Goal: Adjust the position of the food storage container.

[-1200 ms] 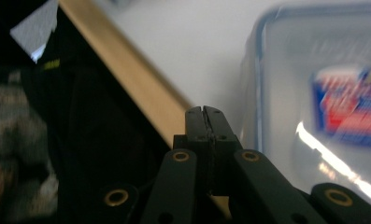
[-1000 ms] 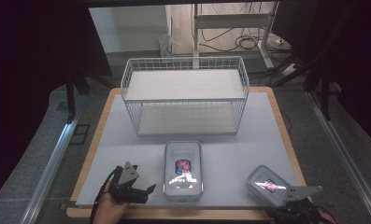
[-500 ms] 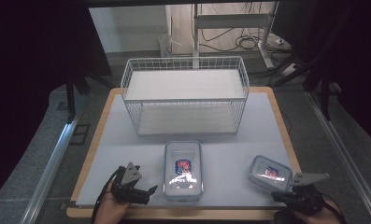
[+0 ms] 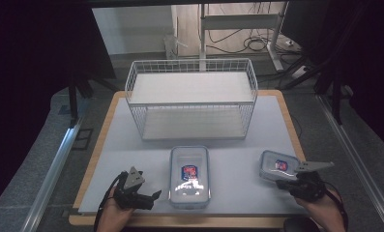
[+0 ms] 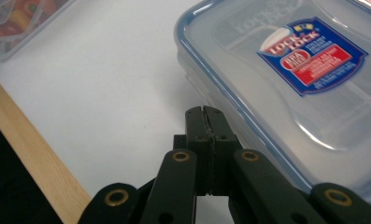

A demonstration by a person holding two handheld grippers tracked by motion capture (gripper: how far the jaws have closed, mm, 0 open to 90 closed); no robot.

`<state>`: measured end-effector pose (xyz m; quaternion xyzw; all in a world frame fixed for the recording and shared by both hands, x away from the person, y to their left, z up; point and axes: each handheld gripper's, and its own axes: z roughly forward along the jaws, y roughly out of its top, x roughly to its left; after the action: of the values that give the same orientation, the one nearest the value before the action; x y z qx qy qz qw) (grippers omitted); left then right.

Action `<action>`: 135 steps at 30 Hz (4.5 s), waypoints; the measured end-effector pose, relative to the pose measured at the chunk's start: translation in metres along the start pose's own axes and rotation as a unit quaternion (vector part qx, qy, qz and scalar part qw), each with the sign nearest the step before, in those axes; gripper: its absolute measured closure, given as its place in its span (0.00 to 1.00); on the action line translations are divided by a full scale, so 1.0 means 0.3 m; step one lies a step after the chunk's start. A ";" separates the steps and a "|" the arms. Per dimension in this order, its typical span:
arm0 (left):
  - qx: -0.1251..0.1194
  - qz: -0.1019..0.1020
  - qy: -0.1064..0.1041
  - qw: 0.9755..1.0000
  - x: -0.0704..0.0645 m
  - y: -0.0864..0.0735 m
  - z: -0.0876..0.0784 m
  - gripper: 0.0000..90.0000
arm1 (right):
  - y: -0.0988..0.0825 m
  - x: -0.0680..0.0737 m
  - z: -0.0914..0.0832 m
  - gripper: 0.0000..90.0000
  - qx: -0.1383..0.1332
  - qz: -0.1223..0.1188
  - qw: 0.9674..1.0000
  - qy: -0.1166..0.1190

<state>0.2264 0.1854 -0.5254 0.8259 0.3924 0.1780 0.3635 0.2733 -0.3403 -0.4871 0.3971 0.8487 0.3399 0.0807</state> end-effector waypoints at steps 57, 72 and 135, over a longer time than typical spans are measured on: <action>-0.008 -0.036 -0.097 0.995 0.132 0.261 0.356 0.97 | 0.091 0.440 0.214 0.99 -0.015 -0.112 0.987 0.114; 0.002 -0.045 -0.102 0.994 0.084 0.255 0.310 1.00 | 0.084 0.378 0.209 1.00 -0.003 -0.097 0.994 0.057; 0.002 -0.084 -0.136 0.987 -0.013 0.149 0.138 1.00 | 0.168 0.209 0.248 1.00 -0.012 -0.008 1.000 -0.023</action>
<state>0.2711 0.1440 -0.5202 0.8075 0.4075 0.0318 0.4253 0.2927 -0.2336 -0.5028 0.3971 0.8454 0.3406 0.1079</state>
